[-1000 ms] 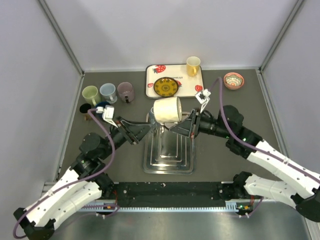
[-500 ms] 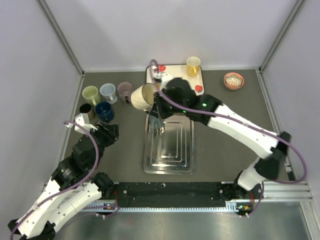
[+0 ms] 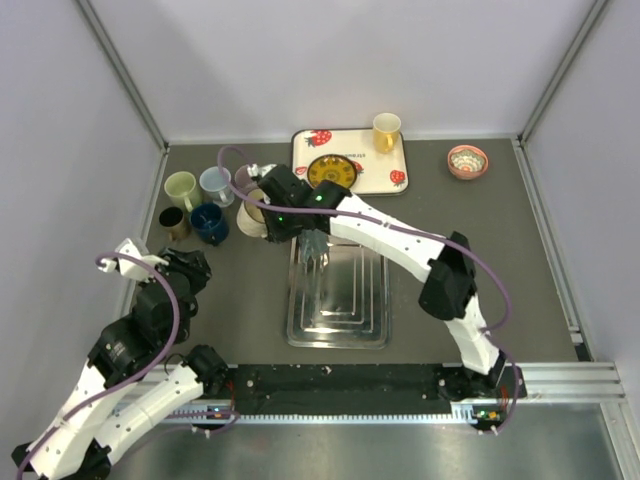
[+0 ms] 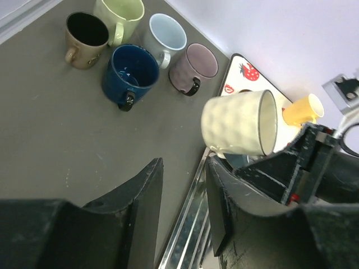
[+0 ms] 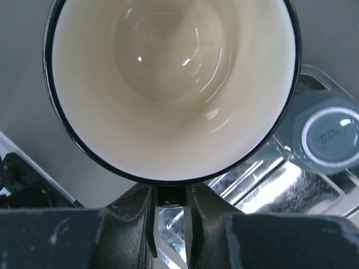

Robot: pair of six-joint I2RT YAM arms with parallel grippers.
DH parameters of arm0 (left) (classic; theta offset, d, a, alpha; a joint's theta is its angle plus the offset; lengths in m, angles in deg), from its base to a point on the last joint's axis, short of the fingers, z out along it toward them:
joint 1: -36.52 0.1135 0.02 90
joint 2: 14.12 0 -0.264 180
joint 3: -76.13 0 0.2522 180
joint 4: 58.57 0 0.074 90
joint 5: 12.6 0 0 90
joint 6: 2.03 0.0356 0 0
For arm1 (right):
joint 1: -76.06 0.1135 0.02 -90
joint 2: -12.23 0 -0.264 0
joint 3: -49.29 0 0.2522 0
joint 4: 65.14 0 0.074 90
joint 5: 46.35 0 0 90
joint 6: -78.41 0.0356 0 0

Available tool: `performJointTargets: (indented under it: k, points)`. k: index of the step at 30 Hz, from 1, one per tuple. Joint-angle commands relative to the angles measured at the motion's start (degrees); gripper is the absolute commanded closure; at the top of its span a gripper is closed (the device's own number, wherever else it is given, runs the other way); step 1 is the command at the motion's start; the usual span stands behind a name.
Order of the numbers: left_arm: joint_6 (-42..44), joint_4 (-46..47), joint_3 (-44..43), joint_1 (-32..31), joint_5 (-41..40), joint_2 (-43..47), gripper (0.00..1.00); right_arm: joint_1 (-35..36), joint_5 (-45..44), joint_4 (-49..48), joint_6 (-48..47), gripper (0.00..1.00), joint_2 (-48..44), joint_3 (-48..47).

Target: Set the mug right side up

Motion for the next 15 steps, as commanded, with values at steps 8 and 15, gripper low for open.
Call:
performJointTargets:
  k: [8,15]
  points:
    - [0.63,-1.25,-0.04,-0.12,-2.50,2.26,0.60,0.12,-3.14,-1.91,0.61,1.00,12.92,-15.18]
    - [0.45,-1.17,1.81,-0.12,-2.07,3.49,0.60,0.12,-5.95,-2.09,1.49,1.00,18.19,-18.88]
